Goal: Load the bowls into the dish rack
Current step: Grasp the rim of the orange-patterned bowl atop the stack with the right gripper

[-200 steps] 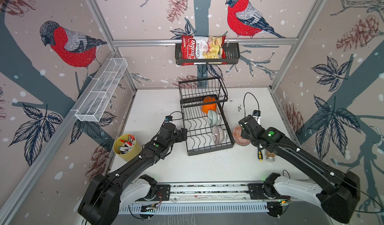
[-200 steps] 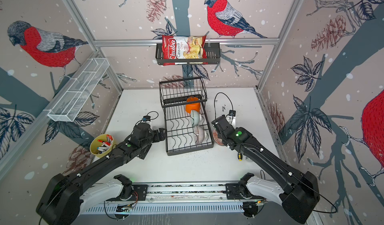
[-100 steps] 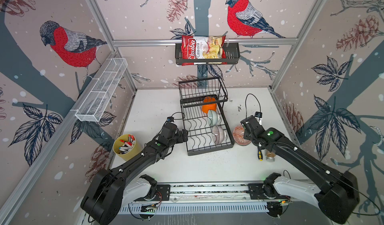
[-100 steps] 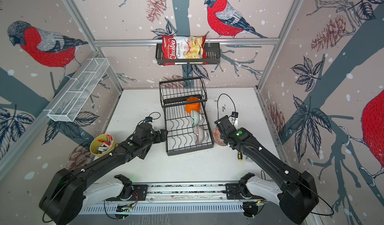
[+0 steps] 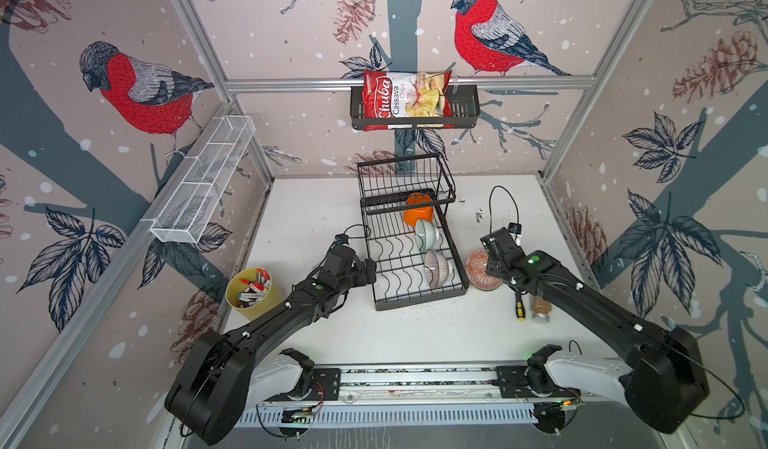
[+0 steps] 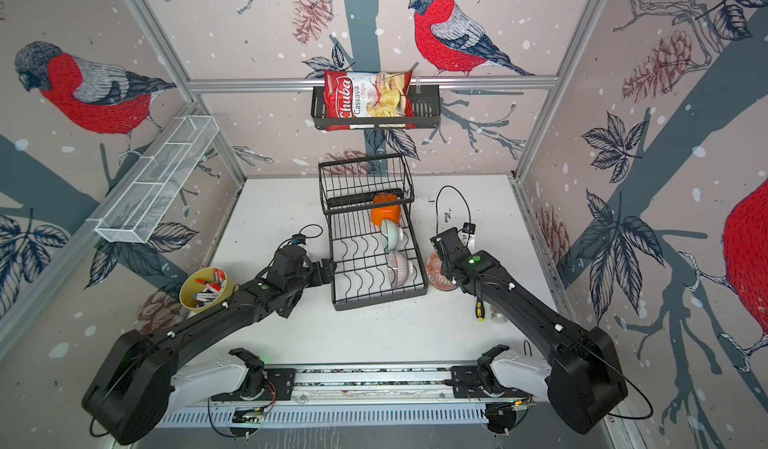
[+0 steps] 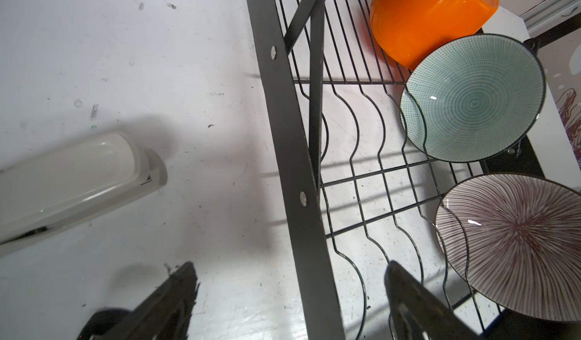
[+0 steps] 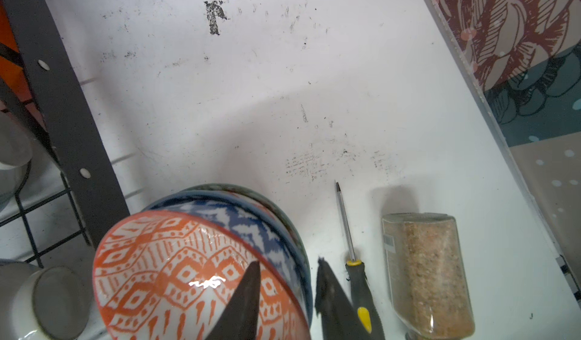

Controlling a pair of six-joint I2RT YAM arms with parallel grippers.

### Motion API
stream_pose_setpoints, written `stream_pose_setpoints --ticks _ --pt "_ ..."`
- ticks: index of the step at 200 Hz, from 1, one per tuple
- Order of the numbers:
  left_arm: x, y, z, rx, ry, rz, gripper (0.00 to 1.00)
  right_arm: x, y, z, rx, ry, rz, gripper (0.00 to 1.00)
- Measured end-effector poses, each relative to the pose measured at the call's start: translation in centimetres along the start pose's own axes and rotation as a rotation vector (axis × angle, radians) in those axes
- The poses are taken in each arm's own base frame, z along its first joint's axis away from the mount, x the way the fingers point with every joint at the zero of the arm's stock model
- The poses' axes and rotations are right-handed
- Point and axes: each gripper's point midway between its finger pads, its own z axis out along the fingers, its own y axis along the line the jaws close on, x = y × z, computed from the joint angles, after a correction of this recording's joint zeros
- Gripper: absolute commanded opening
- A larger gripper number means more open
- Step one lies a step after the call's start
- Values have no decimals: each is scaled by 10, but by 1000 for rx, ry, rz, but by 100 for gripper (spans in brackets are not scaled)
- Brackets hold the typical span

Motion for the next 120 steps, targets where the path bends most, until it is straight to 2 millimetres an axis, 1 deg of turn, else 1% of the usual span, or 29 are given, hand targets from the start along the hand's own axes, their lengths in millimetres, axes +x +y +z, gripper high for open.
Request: stream_pose_setpoints --ticks 36,120 --pt "2 1 2 -2 8 0 93 2 2 4 1 12 -5 26" --pt "3 -1 2 9 17 0 93 0 2 4 4 8 -20 18"
